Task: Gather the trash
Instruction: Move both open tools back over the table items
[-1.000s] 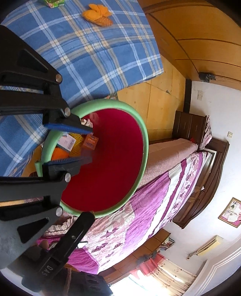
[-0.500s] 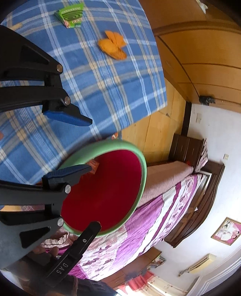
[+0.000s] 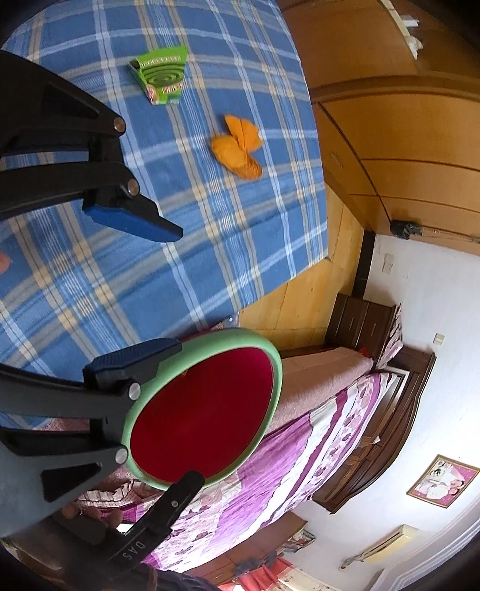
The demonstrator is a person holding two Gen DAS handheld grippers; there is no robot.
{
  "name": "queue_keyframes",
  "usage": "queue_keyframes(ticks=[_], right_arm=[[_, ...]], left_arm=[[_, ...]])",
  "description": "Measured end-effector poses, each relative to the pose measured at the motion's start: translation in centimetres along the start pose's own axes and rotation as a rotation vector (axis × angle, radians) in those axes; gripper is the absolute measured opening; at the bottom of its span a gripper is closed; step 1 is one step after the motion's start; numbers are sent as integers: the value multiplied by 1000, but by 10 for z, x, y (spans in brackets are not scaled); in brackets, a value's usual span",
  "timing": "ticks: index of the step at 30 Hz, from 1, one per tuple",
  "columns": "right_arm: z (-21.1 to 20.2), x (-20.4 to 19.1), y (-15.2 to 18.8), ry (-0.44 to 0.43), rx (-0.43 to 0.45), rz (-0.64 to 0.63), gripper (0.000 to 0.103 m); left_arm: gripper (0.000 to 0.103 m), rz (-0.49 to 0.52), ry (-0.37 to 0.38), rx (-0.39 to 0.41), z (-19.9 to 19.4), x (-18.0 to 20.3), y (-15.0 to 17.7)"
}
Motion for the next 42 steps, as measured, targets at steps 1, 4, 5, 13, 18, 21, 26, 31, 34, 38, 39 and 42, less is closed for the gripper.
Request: queue_keyframes(ticks=[1, 4, 5, 13, 18, 21, 26, 31, 34, 38, 39, 42], right_arm=[[-2, -1, 0, -1, 5, 0, 82], [-8, -7, -2, -6, 22, -7, 82], [-11, -9, -2, -6, 27, -11, 82], [-17, -28, 0, -9, 46, -29, 82], [-16, -40, 8, -16, 39, -29, 82], [-13, -50, 12, -25, 28, -41, 82], [-5, -66, 20, -37, 8, -62, 82], [8, -78, 32, -48, -32, -69, 82], [14, -81, 39, -51, -56, -73, 82], [20, -84, 45, -50, -77, -77, 82], [21, -85, 46, -50, -80, -77, 82], [25, -84, 50, -47, -96, -74, 82]], left_arm=[[54, -3, -3, 3, -2, -2, 0], [54, -12, -12, 15, -8, -10, 0], [54, -16, -16, 21, -11, -14, 0], [57, -59, -47, 60, -27, -46, -2], [62, -89, -73, 75, -35, -70, 1], [62, -112, -86, 68, -36, -85, 4], [62, -151, -129, 62, -35, -115, 13], [74, -166, -201, 58, -28, -143, 20], [75, -173, -229, 50, -21, -154, 24], [81, -165, -239, 27, -7, -162, 28], [82, -162, -238, 21, -3, -162, 29], [84, -159, -226, 0, 9, -161, 31]])
Point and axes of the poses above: each gripper's, at about its wrist camera, not at the fingertips, and z roughly the way its jaws point, x to its right, y to its underside, the point moved 9 cm from there along z, roughly the way its jaws point, and after that the axes turned 14 degrees about -y, right-handed, at the moved point
